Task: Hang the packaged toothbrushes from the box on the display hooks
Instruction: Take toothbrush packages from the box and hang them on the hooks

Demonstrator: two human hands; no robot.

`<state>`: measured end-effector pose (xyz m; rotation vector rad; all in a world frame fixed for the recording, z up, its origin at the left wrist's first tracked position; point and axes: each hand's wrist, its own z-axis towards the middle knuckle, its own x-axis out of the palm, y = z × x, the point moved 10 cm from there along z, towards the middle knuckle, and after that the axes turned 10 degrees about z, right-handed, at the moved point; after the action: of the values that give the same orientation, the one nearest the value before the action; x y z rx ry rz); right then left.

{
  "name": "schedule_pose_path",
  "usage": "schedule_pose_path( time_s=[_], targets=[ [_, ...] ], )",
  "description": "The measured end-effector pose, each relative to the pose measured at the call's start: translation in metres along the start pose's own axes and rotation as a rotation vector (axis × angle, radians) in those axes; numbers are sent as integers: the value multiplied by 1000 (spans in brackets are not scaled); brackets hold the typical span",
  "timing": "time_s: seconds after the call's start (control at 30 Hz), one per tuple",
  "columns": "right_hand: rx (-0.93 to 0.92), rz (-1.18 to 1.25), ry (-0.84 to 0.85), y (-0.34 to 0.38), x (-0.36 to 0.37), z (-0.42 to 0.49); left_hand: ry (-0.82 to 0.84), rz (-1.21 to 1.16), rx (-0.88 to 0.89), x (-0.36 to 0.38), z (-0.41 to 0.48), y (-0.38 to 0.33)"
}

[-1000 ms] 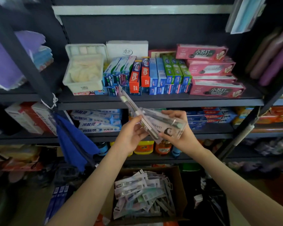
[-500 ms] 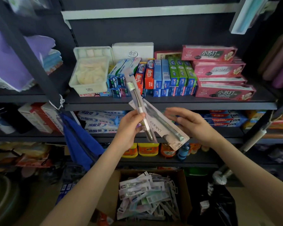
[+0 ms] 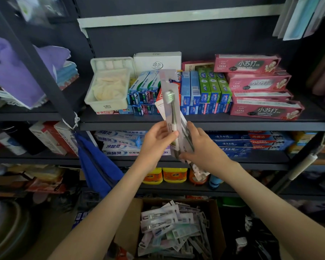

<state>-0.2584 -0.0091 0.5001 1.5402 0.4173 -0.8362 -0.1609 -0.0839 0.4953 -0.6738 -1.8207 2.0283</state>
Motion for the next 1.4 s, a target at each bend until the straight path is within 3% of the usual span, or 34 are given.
schedule_pose_path(
  time_s=[0.13,0.4,0.67,0.93,1.23,1.4],
  targets=[
    [-6,-87,48,-7,-2,0,31,1,6,8,3,-6],
    [-60,-40,-21,-16,-42,-8,38,36,61,27,14,-32],
    [-108,-23,-346,-23,-121,-24,-127,261,175,24,33,-80],
    [-209,-101,-647,4,-218,-16,-240,429,319,64,66,-173],
    [-274,-187,-832,16,-312,-22,-269,512,426,114,98,-238],
    [-243,-246,-845,7,-344,-18,-288,570,468,135,107,-254]
  ],
)
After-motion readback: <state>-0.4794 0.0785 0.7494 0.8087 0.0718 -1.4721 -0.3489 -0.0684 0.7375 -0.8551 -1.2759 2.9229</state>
